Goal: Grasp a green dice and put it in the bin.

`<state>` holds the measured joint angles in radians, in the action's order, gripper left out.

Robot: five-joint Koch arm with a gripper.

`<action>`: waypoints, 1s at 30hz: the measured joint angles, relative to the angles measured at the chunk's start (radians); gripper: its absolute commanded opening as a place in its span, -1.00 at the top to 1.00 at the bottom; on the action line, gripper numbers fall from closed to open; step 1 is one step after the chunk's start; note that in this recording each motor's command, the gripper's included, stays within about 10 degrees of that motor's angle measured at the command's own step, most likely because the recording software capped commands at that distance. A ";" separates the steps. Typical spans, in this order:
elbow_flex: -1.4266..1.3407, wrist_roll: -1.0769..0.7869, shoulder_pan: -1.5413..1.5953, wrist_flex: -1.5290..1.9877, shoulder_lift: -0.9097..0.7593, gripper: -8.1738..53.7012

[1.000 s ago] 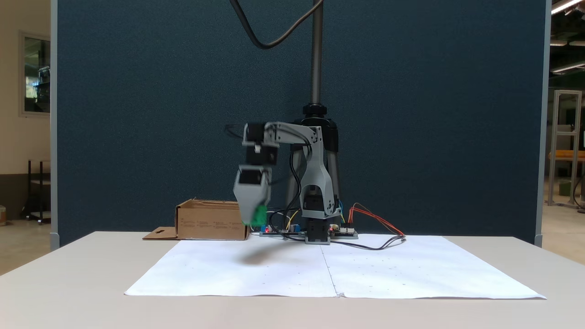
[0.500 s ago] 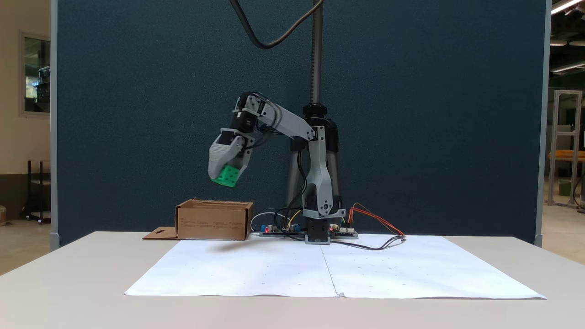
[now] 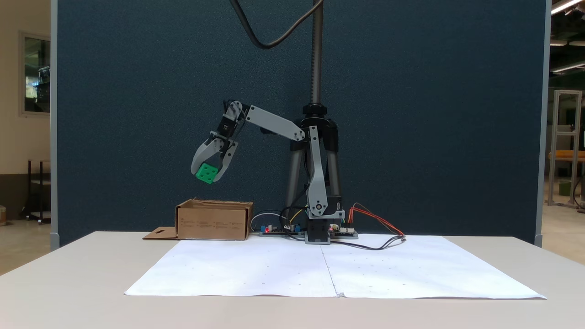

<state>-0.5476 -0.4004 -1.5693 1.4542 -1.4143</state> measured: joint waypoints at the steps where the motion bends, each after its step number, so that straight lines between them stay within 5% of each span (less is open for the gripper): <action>1: -0.018 0.000 -0.028 -0.002 0.002 0.35; 10: -0.425 0.000 -0.164 -0.195 0.002 0.35; 17: -0.454 0.000 -0.164 -0.249 0.000 0.33; 19: -0.454 0.000 -0.164 -0.256 0.000 -0.31; 22: -0.453 0.000 -0.176 -0.273 0.000 -0.62; 30: -0.453 0.000 -0.190 -0.324 -0.002 -0.66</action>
<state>-1.0002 -0.4004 -1.7595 1.1305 -1.4159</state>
